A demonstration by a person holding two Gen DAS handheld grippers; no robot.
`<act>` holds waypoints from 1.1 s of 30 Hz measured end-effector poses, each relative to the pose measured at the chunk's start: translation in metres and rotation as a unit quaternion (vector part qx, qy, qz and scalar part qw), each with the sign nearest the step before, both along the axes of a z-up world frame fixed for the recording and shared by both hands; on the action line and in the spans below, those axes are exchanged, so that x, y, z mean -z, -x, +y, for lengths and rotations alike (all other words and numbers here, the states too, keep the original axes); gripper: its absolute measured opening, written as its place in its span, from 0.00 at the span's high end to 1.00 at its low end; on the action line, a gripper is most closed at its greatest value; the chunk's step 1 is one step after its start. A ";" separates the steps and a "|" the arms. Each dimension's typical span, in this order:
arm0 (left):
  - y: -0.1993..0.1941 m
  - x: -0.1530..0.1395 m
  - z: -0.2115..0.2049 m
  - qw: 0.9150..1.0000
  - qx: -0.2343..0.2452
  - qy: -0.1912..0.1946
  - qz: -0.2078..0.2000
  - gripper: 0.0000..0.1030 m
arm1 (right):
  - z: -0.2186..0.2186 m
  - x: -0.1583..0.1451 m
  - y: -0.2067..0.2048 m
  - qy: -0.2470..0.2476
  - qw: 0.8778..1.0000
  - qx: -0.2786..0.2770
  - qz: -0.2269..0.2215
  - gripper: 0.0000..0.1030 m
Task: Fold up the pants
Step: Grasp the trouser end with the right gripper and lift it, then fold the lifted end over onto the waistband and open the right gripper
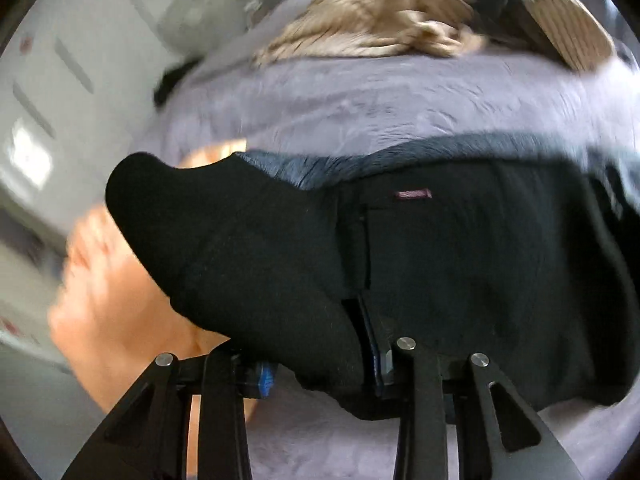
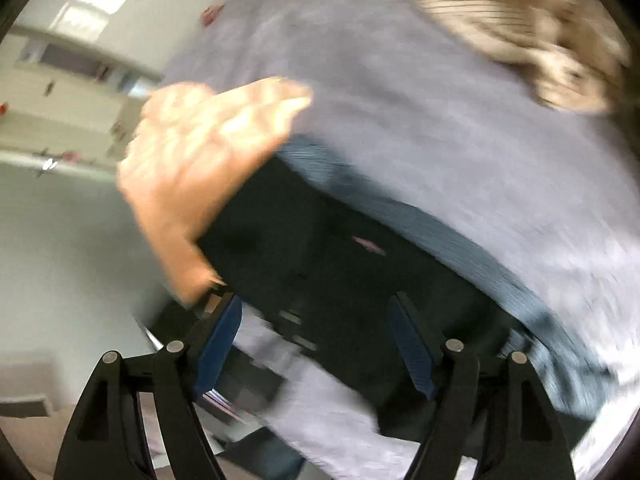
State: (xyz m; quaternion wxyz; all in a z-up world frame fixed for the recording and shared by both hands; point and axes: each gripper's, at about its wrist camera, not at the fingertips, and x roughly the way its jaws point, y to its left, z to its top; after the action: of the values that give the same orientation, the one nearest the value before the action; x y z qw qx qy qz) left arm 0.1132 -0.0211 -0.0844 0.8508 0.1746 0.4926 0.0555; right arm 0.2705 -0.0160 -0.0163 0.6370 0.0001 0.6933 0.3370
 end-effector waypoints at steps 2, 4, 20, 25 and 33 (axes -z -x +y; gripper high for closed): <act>0.001 -0.001 -0.001 1.000 0.010 -0.015 -0.005 0.65 | 0.039 0.004 -0.007 0.003 0.999 -0.036 0.021 0.23; -0.001 -0.001 -0.001 1.000 0.013 -0.018 -0.003 0.65 | 0.073 0.009 -0.008 0.021 0.997 -0.069 0.024 0.22; 0.016 -0.061 -0.028 0.996 0.063 -0.005 -0.056 0.65 | 0.062 0.028 -0.004 0.000 0.997 -0.054 0.051 0.83; 0.021 -0.109 -0.080 0.987 0.127 0.023 -0.096 0.65 | -0.051 -0.025 -0.001 -0.128 0.990 0.053 0.032 0.82; 0.040 -0.139 -0.210 0.955 0.274 0.050 -0.097 0.65 | -0.245 -0.056 0.053 -0.215 0.950 0.223 -0.034 0.82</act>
State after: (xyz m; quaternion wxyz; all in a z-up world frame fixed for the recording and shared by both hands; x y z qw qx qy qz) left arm 0.0734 -0.2308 0.0548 0.8847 0.2542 0.3427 -0.1876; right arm 0.2171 -0.2610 0.0395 0.7038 0.2802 0.5651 0.3269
